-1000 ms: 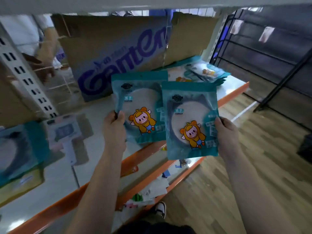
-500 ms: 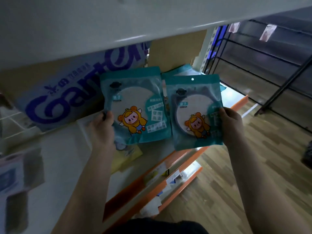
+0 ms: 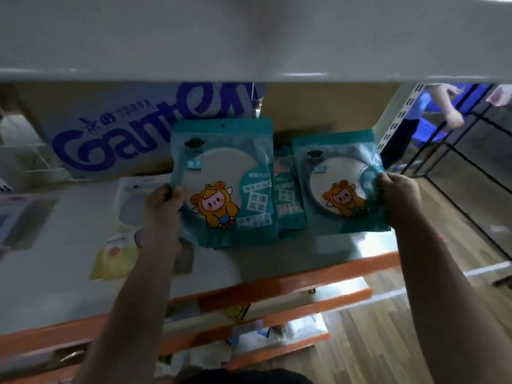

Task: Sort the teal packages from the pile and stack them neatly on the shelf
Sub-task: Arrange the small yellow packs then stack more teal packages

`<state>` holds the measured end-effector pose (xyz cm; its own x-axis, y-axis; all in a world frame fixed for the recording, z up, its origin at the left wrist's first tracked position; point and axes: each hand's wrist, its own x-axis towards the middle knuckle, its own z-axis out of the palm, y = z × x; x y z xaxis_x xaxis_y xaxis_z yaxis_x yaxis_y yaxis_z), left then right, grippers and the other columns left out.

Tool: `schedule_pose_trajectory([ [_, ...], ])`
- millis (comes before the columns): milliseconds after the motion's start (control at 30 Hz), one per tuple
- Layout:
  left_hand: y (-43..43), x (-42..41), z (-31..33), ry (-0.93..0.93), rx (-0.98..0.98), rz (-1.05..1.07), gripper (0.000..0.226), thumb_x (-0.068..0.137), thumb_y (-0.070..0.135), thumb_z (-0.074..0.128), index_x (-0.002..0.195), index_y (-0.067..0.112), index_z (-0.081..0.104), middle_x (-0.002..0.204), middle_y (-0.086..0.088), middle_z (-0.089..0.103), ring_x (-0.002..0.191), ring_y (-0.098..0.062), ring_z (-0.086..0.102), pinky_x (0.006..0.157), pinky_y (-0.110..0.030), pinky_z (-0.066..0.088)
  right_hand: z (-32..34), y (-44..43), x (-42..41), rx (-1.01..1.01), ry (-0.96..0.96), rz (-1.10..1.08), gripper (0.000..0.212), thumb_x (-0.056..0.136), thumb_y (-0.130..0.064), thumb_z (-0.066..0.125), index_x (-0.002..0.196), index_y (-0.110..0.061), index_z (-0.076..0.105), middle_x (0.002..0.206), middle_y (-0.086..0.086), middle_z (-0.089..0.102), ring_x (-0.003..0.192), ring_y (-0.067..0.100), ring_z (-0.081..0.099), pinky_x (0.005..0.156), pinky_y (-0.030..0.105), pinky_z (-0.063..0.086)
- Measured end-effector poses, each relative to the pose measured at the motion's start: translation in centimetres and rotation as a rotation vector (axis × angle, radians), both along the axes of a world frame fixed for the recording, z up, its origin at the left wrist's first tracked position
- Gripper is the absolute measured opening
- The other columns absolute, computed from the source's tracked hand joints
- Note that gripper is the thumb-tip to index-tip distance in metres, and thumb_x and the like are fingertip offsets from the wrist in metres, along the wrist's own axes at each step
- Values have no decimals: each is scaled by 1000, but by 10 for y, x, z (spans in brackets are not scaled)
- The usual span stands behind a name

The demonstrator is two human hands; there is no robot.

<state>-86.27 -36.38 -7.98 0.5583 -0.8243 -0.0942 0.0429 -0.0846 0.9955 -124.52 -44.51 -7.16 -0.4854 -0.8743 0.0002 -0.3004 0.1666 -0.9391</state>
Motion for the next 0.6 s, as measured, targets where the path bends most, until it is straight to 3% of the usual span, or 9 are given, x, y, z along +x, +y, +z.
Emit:
schedule_pose_trajectory([
  [100,14,-14,-3,106,-45,41,28,100,12,50,72,14,54,79,-14,54,75,-23,52,72,-35,39,1,-28,-9,20,26,99,24,96,-21,54,92,-5,70,67,1,61,55,15,58,63,36,55],
  [200,29,-28,-6,197,-98,115,24,99,9,52,76,15,57,83,-11,58,83,-25,56,79,-42,44,3,-41,-11,59,49,233,16,92,-27,64,88,-13,69,76,3,67,71,19,65,76,42,58],
  [333,41,-48,-3,205,-132,182,27,98,7,52,72,13,57,67,1,60,61,-10,58,66,-29,47,7,-43,-14,125,70,303,32,72,-31,83,96,-19,67,90,0,70,82,17,70,72,35,58],
  [433,48,-56,1,212,-157,197,27,97,5,51,72,11,55,72,-7,56,69,-20,55,71,-35,44,5,-42,-12,130,171,297,44,72,-33,83,108,-12,68,94,3,70,87,19,68,80,38,57],
  [500,51,-60,3,211,-169,197,32,97,6,52,67,13,60,70,-6,60,68,-20,57,69,-32,46,2,-40,-12,125,242,281,39,73,-36,82,101,-12,68,95,6,70,87,20,67,81,40,57],
  [600,56,-66,4,234,-169,192,39,97,8,54,62,18,69,61,6,68,57,-8,64,54,-20,52,0,-39,-9,127,354,249,37,73,-45,80,89,-16,64,93,8,68,83,22,65,78,43,57],
])
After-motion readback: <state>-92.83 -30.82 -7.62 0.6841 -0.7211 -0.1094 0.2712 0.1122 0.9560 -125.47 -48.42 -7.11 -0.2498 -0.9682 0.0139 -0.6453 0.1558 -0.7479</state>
